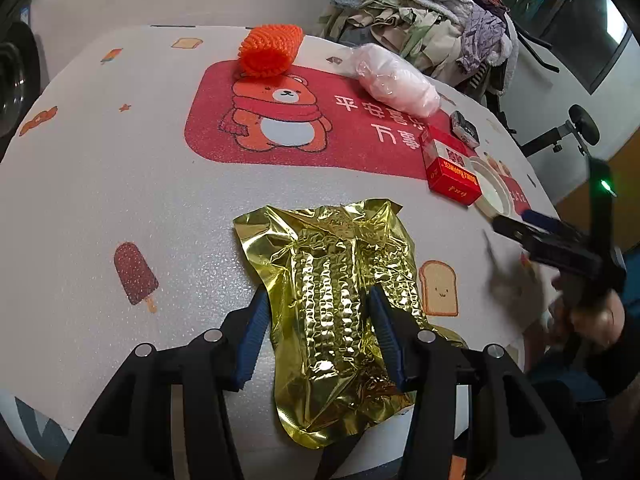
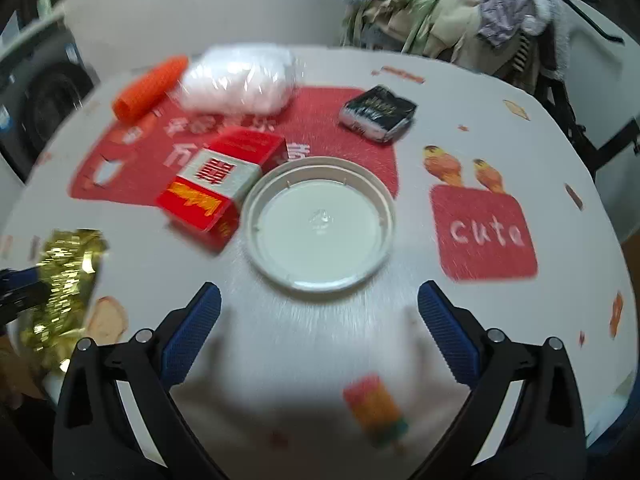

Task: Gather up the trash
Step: 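Grasp the gold foil wrapper with the left tool while the right tool grasps the white round lid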

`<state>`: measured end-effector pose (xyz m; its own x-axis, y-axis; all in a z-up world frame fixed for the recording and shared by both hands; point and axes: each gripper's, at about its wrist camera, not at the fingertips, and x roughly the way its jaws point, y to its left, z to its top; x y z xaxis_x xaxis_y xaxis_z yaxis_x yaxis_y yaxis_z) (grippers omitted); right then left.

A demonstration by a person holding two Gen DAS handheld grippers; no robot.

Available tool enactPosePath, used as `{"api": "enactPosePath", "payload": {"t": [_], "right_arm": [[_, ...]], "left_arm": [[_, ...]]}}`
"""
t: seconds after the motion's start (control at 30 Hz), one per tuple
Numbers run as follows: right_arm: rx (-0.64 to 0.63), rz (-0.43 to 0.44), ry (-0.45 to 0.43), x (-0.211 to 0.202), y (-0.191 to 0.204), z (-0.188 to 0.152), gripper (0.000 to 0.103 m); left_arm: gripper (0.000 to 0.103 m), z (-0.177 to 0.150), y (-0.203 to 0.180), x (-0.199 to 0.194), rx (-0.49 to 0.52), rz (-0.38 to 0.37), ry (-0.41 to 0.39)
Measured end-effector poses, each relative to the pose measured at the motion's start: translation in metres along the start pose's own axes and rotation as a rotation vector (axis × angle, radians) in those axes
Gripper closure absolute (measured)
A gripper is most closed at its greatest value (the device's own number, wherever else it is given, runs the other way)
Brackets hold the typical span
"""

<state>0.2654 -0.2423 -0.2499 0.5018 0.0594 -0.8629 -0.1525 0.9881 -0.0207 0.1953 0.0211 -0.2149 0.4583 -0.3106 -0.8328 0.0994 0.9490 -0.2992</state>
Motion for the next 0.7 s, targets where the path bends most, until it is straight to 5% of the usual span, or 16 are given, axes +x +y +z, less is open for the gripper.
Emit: {"api": "enactPosePath", "payload": {"t": [0.37, 0.43, 0.7], "right_arm": [[0.100, -0.008, 0.004, 0.031, -0.015, 0.030, 0.006], [0.079, -0.002, -0.024, 0.027, -0.014, 0.028, 0.016], [0.121, 0.068, -0.095, -0.009, -0.025, 0.015, 0.017]], "left_arm": [[0.054, -0.001, 0.001, 0.000, 0.011, -0.007, -0.004], [0.054, -0.001, 0.001, 0.000, 0.012, -0.009, -0.003], [0.059, 0.000, 0.002, -0.002, -0.001, -0.026, 0.005]]}}
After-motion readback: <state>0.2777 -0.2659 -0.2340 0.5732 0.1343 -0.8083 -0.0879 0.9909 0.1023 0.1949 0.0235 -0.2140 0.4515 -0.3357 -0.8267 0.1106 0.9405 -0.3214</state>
